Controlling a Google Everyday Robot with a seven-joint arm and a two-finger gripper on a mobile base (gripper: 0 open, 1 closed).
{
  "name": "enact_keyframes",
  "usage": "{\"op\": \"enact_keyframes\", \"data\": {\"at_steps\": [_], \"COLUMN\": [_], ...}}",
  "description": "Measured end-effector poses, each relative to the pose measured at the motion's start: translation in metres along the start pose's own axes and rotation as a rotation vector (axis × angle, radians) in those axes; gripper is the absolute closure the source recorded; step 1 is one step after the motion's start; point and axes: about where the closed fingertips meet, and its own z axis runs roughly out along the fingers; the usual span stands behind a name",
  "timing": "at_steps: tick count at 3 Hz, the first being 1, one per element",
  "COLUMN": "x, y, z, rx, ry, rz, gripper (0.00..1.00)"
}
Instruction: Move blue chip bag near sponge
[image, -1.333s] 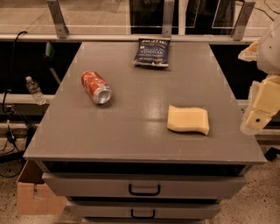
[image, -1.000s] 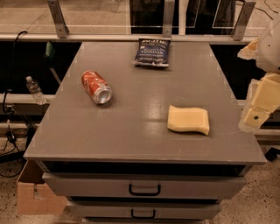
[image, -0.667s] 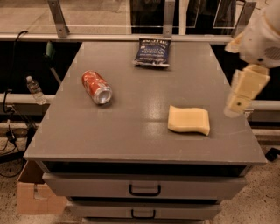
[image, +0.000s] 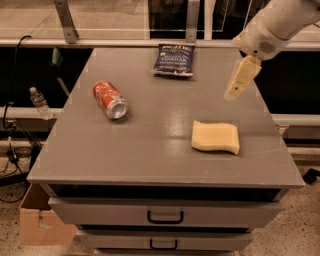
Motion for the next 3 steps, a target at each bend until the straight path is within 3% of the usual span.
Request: {"op": "enact_keyframes", "data": {"at_steps": [1,2,3], "x": [-0.014,-0.032,-0.048], "y": [-0.046,-0.075,-0.092], "z": [0.036,0.065,0.108], "rx": [0.006,0.006,-0.027], "ry": [-0.108,-0.176,-0.218], "rz": [0.059,0.132,0.229], "gripper": [0.00,0.00,0.00]}}
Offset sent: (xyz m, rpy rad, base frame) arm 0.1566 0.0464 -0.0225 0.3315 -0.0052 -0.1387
